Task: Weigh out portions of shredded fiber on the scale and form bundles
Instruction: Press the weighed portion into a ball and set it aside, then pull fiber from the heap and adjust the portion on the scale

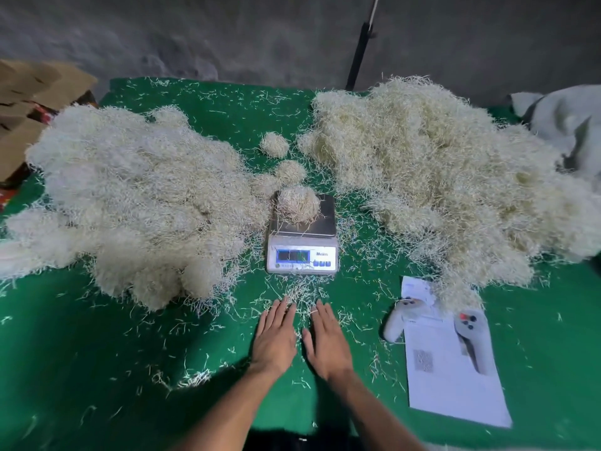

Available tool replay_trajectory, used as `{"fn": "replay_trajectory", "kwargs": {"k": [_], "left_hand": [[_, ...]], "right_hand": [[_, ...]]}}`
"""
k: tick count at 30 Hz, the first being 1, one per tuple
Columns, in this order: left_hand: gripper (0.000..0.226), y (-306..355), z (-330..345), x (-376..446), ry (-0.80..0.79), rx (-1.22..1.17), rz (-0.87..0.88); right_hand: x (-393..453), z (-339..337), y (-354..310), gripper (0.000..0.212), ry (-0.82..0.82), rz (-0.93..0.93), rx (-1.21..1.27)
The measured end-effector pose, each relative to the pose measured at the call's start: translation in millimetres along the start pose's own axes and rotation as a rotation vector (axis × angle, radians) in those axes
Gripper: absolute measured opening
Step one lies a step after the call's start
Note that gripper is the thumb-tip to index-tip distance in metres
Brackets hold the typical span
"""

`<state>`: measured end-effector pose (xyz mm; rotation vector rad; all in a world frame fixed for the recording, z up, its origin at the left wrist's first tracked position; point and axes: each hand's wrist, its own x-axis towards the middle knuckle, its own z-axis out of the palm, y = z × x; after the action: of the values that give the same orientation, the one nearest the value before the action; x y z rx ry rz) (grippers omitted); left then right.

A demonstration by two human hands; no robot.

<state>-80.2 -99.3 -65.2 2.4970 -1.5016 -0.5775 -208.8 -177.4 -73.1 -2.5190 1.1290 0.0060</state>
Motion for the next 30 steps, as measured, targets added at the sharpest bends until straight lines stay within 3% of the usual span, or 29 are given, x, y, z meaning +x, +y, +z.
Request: {"fn": "replay_trajectory", "kwargs": {"k": [13, 17, 24, 27, 30], "left_hand": [[0.055, 1.0, -3.9, -15.5, 0.059, -0.076, -0.030], [0.053, 9.7, -11.3, -8.5, 0.089, -0.097, -0.089], [0.046, 27.4, -74.7, 52.2, 0.304, -0.241, -0.135], [0.050, 34.8, -118.0, 96.6, 0.323, -0.460, -0.099], [0.057, 39.7, -155.8, 141.8, 0.357, -0.649, -0.105]], "right_hand": [[-14.1, -2.8, -13.0, 0.050, 0.051, -0.035, 0.044], [-4.0, -12.4, -16.8, 0.030, 0.084, -0.014, 0.021], [76.7, -85.5, -28.3, 0.031, 0.290, -0.061, 0.123], [129.0, -124.8, -29.8, 0.033, 0.274, -0.046, 0.197], [176.9, -151.4, -30.1, 0.010, 0.296, 0.039, 0.445]]}}
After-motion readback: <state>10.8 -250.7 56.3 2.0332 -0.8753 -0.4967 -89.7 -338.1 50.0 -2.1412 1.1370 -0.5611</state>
